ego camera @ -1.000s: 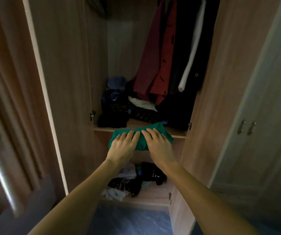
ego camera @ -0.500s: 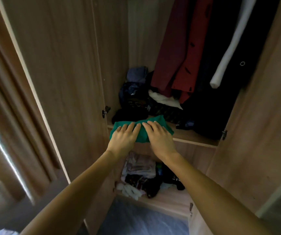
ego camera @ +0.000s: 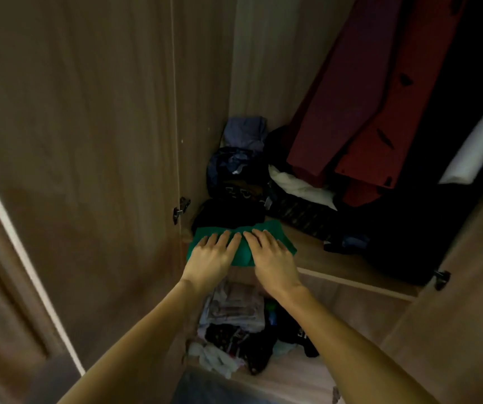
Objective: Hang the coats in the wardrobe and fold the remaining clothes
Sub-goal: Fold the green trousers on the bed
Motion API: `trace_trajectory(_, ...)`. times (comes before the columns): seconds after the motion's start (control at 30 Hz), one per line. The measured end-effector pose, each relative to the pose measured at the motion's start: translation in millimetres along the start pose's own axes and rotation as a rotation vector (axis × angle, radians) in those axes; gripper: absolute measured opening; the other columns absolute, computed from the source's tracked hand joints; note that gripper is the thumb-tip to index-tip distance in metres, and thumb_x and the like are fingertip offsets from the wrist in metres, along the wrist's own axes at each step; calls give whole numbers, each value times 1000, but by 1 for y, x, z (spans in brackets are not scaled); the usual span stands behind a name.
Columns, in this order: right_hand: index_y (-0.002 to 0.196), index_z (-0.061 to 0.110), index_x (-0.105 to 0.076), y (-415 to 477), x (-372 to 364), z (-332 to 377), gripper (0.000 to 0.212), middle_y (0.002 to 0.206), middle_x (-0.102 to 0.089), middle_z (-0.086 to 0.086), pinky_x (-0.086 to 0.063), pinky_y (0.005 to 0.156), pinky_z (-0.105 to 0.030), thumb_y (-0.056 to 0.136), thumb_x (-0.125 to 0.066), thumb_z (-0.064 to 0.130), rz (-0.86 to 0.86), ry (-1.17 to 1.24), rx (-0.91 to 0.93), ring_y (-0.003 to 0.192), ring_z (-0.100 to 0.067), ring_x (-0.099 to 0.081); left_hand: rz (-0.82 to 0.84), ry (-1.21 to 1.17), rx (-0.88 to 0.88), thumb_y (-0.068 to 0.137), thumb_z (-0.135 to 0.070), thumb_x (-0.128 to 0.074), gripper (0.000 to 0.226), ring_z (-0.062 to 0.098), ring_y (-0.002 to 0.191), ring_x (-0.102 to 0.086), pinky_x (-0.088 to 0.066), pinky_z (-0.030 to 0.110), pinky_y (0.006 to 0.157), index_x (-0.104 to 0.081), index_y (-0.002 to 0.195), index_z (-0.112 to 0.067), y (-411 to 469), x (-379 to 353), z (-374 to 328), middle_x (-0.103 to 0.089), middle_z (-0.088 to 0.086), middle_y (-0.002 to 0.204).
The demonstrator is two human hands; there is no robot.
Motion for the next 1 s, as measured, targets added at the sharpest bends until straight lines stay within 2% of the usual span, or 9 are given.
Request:
trace_trajectory(0.1, 124, 9, -57, 22, -23, -7, 51, 119, -62, -13, -57, 76, -44, 74, -64, 4, 23, -21, -4, 108, -33, -61, 34, -24, -36, 66, -8, -75, 54, 35, 81, -67, -57, 41, 62, -60, 118, -5, 17, -26, 16, -67, 17, 106)
trace_trajectory(0.2, 121, 9, -59, 51, -39, -16, 45, 116, -64, -13, -57, 73, -44, 79, -44, 10, -1, -23, -2, 103, -32, -63, 28, 9, -58, 61, -10, -78, 56, 34, 77, -67, -58, 40, 61, -63, 115, -7, 44, -45, 34, -68, 17, 105)
trace_trajectory(0.33, 121, 6, -60, 115, -51, -41, 46, 117, -64, -18, -56, 77, -48, 77, -46, 7, -179, -20, 8, 105, -36, -63, -154, 64, -3, 74, -6, -48, 44, 35, 83, -67, -54, 47, 82, -64, 115, -5, 106, -54, 60, -68, 19, 105)
trace_trajectory(0.43, 128, 8, -55, 160, -69, -60, 52, 127, -58, -19, -50, 89, -53, 77, -56, 5, -222, -6, -57, 117, -38, -55, -134, 159, 69, 67, -4, -69, 59, 37, 105, -61, -44, 53, 97, -58, 125, -8, 148, -71, 80, -62, 22, 116)
trace_trajectory(0.53, 147, 17, -30, 176, -120, -68, 81, 151, -30, -18, -24, 108, -60, 79, -72, 31, 76, 57, -202, 139, -36, -27, 82, 189, 210, 67, -13, -77, 70, 37, 116, -54, -40, 54, 99, -53, 132, -15, 161, -121, 91, -58, 22, 122)
trace_trajectory(0.6, 151, 23, -9, 169, -164, -70, 85, 158, -4, -15, -4, 112, -60, 87, -60, 45, 405, 99, -284, 145, -33, -1, 294, 170, 219, 67, -20, -79, 69, 35, 111, -57, -46, 51, 93, -55, 131, -16, 150, -158, 88, -60, 19, 118)
trace_trajectory(0.63, 151, 25, -5, 162, -181, -71, 80, 159, 1, -14, -1, 112, -60, 91, -55, 44, 490, 111, -293, 145, -32, 3, 386, 150, 236, 73, -21, -73, 67, 34, 116, -54, -45, 50, 96, -50, 136, -16, 141, -175, 87, -56, 19, 122)
trace_trajectory(0.77, 151, 24, -12, 145, -207, -81, 64, 159, -2, -13, -13, 115, -53, 98, -45, 36, 505, 207, -268, 145, -32, -2, 507, 91, 252, 90, -25, -51, 70, 31, 138, -25, -24, 45, 109, -16, 150, -18, 127, -206, 85, -31, 18, 145)
trace_trajectory(1.0, 149, 20, -22, 151, -167, -73, 59, 155, -21, -12, -20, 115, -43, 97, -44, 36, 290, 258, -245, 143, -28, -18, 386, 5, 260, 95, -33, -43, 52, 28, 126, -37, -27, 40, 103, -32, 142, -16, 132, -162, 84, -42, 12, 134)
Point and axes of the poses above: each hand's wrist, its own y-axis towards the middle knuckle, its own x-axis out of the back of the hand, z = x × y, the point moved 2 cm from there along y, towards the middle knuckle
